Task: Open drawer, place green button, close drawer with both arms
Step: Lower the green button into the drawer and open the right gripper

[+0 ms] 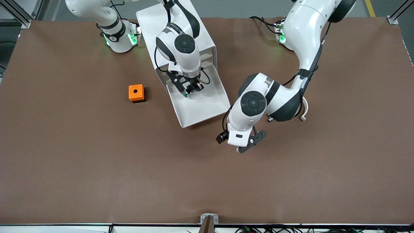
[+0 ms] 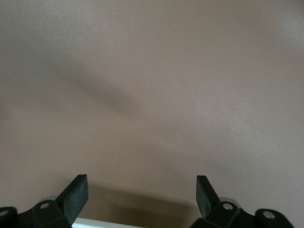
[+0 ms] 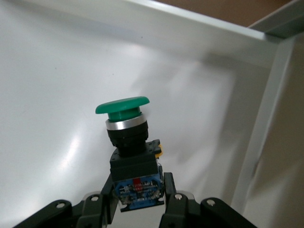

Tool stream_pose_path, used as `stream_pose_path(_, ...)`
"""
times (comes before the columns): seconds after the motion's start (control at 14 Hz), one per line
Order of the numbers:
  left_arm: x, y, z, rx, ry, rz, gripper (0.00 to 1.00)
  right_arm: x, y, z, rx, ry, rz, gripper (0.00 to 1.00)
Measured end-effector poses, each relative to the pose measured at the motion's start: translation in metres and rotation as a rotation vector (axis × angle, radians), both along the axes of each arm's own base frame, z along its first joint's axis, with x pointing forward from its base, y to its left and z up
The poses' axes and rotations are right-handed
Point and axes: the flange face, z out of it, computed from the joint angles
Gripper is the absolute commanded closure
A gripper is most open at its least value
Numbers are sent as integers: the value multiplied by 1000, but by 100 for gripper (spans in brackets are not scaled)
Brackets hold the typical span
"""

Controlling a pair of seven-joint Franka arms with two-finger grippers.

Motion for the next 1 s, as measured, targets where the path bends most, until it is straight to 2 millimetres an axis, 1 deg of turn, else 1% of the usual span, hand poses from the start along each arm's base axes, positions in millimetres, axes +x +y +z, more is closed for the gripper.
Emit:
stream_pose_path(0.14,-4,-7,-10,6,3,13,0,-4,3,-5,-5,4,-3,100)
stream_pose_path(0.29,-6,-10,-18,10,9,19,0,-13,8,-13,-18,13,-3,99)
stream_pose_path(0.5,-5,-9,-22,22,3,15,0,-15,11,-16,-20,11,-6,97)
stream_pose_path(0.57,-6,-10,-23,42,-12,4,0,-15,11,-16,-21,11,-12,79)
stream_pose_path(0.64,-7,-12,-24,54,-27,10,0,-15,10,-16,-22,11,-17,48)
stream_pose_path(0.71,-9,-16,-26,57,-39,33,0,-14,10,-16,-22,12,-19,14)
stream_pose_path(0.79,-11,-20,-30,59,-45,52,0,-13,11,-15,-19,8,-21,0)
stream_pose_path(1.0,-21,-32,-46,75,-57,67,0,-7,11,-12,-26,-28,-1,0)
